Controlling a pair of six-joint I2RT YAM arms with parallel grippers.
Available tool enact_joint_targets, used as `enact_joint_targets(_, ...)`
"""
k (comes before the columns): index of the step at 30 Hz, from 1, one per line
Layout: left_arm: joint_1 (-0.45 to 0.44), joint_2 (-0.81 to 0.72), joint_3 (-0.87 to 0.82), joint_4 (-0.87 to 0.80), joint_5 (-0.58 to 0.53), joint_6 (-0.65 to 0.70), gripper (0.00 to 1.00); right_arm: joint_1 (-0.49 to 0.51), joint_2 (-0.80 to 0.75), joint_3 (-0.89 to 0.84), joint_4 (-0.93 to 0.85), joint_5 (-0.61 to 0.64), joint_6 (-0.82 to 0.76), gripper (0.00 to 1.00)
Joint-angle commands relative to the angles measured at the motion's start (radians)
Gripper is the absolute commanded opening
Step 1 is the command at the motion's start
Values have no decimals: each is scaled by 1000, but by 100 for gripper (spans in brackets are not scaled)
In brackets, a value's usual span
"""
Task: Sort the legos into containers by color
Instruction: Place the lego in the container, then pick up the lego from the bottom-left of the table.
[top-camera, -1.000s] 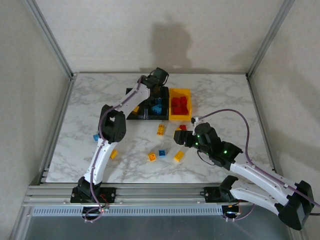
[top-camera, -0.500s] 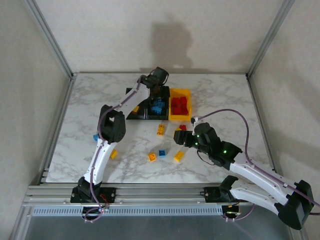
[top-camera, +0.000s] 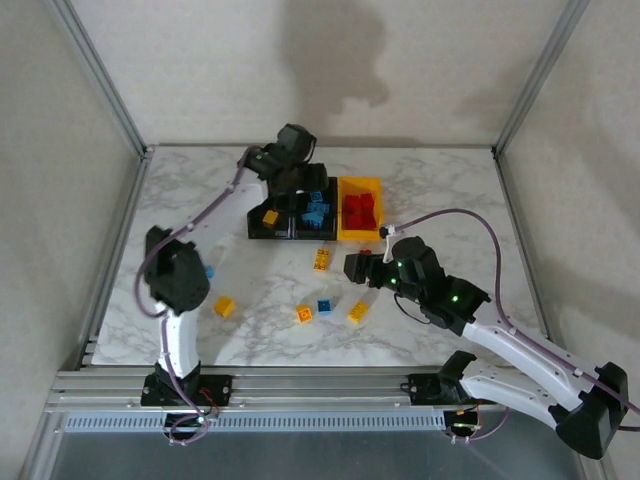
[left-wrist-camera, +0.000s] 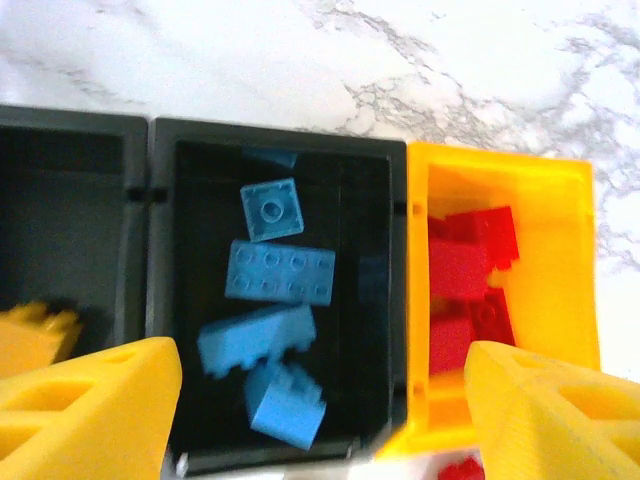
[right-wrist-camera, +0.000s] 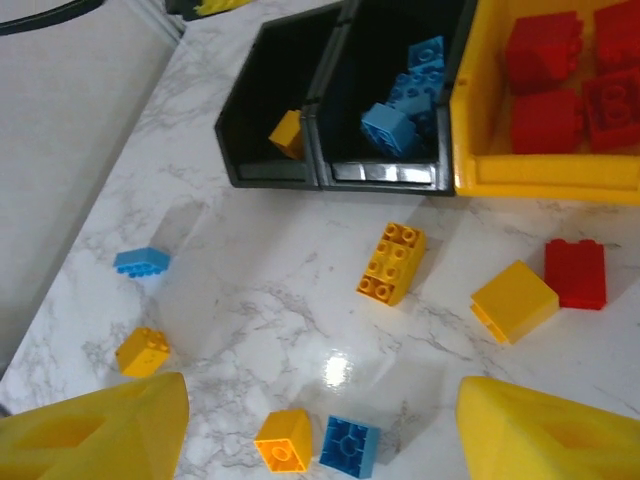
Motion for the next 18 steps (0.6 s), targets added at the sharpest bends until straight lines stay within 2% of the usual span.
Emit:
enact_joint_targets(1, -3, -155, -197, 35, -26, 22, 75, -1, 20, 37, -5, -48, -68, 72)
enact_joint_targets(7, -1, -391, -504, 60, -83, -28, 74, 9, 62, 28, 25, -51, -67, 71)
enact_joint_targets(12, 0, -622, -759, 53, -155, -179, 72, 37, 113, 24, 66, -60, -64, 71)
enact_joint_targets(18, 5, -784, -983, -3, -129, -335, 72, 80, 179, 18, 148, -119, -137, 71)
